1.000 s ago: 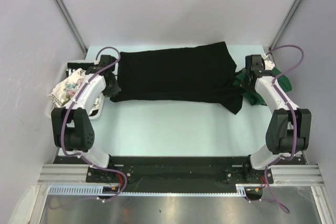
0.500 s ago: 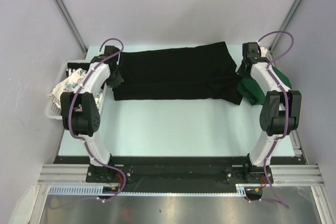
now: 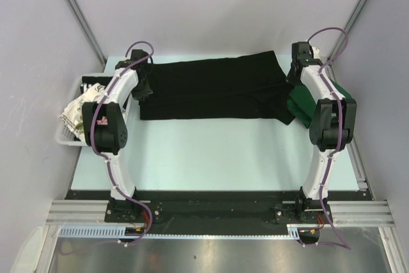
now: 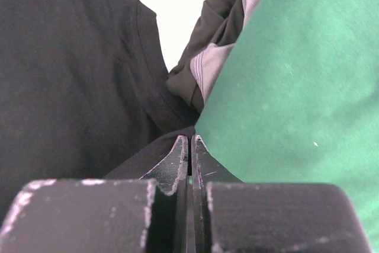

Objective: Fold and stack the t-shirts

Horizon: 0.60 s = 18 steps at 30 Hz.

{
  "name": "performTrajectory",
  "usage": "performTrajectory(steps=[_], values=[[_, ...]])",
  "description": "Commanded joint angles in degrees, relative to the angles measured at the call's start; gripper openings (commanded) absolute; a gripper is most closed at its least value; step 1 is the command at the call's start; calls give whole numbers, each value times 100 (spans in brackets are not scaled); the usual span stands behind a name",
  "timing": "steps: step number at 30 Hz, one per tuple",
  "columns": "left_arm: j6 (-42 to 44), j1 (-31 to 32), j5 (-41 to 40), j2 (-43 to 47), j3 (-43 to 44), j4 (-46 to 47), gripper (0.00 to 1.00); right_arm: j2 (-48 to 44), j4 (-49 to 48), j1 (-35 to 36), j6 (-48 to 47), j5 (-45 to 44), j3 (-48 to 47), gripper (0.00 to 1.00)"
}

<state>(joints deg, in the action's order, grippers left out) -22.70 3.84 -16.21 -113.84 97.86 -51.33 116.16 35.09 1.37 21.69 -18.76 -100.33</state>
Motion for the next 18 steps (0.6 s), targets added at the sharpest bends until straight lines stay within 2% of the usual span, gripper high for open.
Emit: performTrajectory(steps=[1,16,17,18], values=[[239,-58,-401,-190,522,-175,0,231,6,-93,-297,-391,-504,0],[354,-58,-586,-709,831,17,0,829,-126,-233,-552,-330,-970,0],[371,-58,-577,-736,839,35,6,856,-117,-233,-561,-321,-997,2],[363,-58,-559,-762,840,62,24,908,-90,-233,-570,-321,-1023,10]])
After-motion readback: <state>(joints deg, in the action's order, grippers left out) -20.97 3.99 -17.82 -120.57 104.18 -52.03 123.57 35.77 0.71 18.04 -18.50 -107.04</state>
